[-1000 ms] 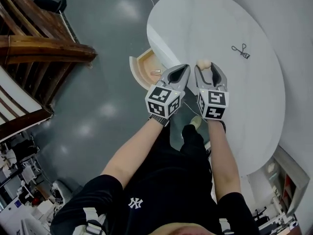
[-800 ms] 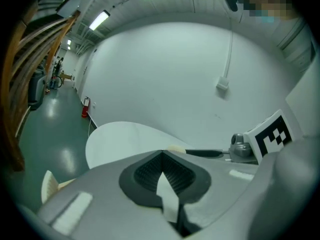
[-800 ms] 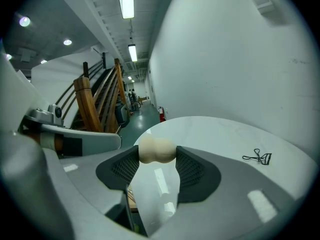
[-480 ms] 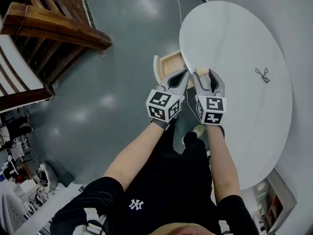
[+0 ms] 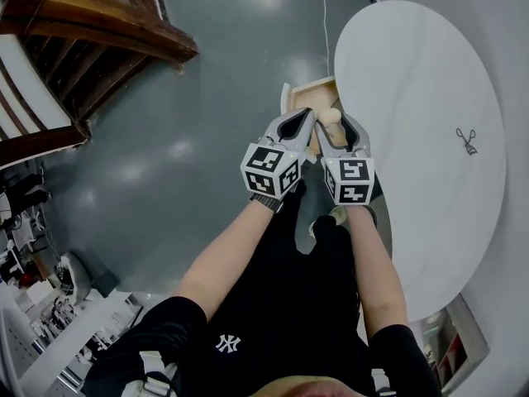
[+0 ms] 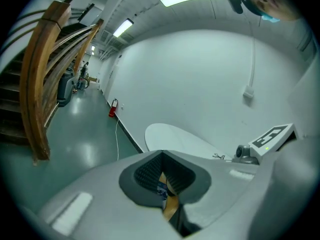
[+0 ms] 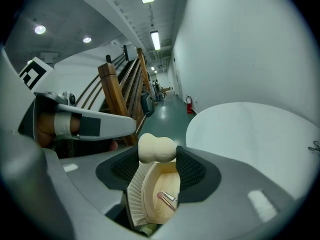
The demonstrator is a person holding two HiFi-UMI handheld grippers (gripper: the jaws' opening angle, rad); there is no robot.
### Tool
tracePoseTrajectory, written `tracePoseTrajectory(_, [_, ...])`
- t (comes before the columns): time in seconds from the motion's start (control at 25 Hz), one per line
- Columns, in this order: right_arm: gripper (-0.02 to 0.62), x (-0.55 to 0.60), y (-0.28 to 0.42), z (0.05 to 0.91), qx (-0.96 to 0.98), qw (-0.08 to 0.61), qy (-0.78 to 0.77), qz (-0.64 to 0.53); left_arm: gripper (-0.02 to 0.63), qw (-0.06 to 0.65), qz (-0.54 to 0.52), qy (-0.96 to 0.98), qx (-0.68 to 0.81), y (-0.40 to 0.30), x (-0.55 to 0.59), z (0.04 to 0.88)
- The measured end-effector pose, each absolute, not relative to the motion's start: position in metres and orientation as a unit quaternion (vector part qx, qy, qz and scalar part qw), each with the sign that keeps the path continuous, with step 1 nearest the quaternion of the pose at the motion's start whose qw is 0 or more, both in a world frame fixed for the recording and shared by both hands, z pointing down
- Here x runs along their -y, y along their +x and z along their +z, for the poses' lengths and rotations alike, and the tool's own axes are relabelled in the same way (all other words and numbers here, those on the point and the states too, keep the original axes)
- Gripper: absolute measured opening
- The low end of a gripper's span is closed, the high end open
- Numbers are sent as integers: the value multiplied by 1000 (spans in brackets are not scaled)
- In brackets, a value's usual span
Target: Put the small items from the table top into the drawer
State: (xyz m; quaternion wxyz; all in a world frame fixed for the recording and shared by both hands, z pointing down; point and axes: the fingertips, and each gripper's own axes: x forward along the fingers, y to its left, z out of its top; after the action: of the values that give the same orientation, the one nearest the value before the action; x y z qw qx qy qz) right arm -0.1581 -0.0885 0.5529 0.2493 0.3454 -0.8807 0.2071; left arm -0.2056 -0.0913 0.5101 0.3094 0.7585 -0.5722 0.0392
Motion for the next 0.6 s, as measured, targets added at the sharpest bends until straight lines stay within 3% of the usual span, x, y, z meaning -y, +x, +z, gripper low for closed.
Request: tracePoseTrajectory(0.6, [262, 86, -181, 661, 852, 320, 337, 241, 2, 334, 49, 762, 552, -228, 96, 573])
